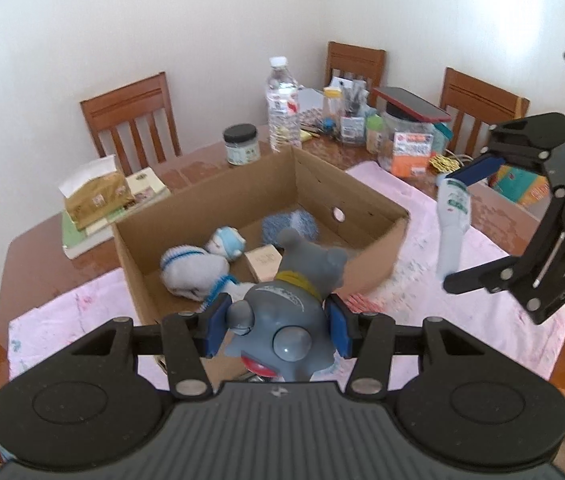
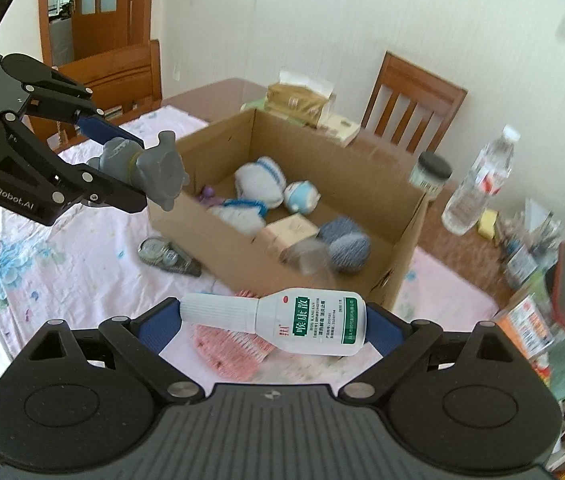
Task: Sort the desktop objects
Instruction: 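Carry the toy mouse and white bottle up over the cardboard box, then open the left tool to drop the mouse while the right tool releases the bottle into the box, then move both tools back to the tape dispenser and pink knitted sock, then grasp the grey tape dispenser with the left tool while the right tool grasps the pink sock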
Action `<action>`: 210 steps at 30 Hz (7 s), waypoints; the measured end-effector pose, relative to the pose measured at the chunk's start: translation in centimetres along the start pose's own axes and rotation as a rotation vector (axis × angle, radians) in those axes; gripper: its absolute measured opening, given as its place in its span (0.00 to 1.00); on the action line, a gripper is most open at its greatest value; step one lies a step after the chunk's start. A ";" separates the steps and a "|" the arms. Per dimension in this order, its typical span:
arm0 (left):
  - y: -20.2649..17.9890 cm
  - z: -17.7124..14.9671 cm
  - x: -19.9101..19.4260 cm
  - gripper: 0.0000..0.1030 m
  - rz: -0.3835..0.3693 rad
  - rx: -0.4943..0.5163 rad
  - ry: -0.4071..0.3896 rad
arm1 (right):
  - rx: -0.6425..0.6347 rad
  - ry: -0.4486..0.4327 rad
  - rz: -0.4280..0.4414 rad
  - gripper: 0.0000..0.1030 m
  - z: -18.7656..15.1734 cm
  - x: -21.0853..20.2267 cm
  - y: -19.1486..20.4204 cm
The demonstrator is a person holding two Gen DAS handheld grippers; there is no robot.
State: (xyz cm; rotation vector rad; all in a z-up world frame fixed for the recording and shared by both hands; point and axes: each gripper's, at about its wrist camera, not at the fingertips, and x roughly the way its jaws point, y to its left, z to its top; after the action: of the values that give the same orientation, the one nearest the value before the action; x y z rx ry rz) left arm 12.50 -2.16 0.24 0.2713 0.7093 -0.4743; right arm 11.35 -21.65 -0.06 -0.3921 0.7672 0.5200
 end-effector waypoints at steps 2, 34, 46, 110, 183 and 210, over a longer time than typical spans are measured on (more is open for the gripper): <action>0.4 0.4 0.1 0.49 0.011 -0.009 -0.004 | -0.007 -0.017 -0.011 0.96 0.5 -0.4 -0.4; 2.3 4.0 3.3 0.49 0.083 -0.035 -0.007 | -0.044 -0.112 -0.005 0.96 5.9 0.4 -4.3; 3.1 5.6 5.9 0.49 0.082 -0.024 0.005 | -0.026 -0.095 0.024 0.96 7.1 3.2 -5.5; 1.7 7.2 7.6 0.90 0.064 0.021 0.033 | 0.045 -0.053 0.080 1.00 5.5 6.1 -5.9; -0.5 -9.5 12.4 0.99 0.306 -0.552 0.202 | 0.308 0.065 0.033 1.00 -5.1 5.0 -3.1; -0.5 -8.5 14.2 0.92 0.368 -0.512 0.174 | 0.327 0.128 0.080 1.00 -5.5 8.4 -4.6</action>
State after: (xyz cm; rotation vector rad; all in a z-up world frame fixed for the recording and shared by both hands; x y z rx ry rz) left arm 16.87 -3.84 -15.63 -0.0432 0.9019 0.0892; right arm 16.05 -25.72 -9.19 -0.0916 0.9774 0.4374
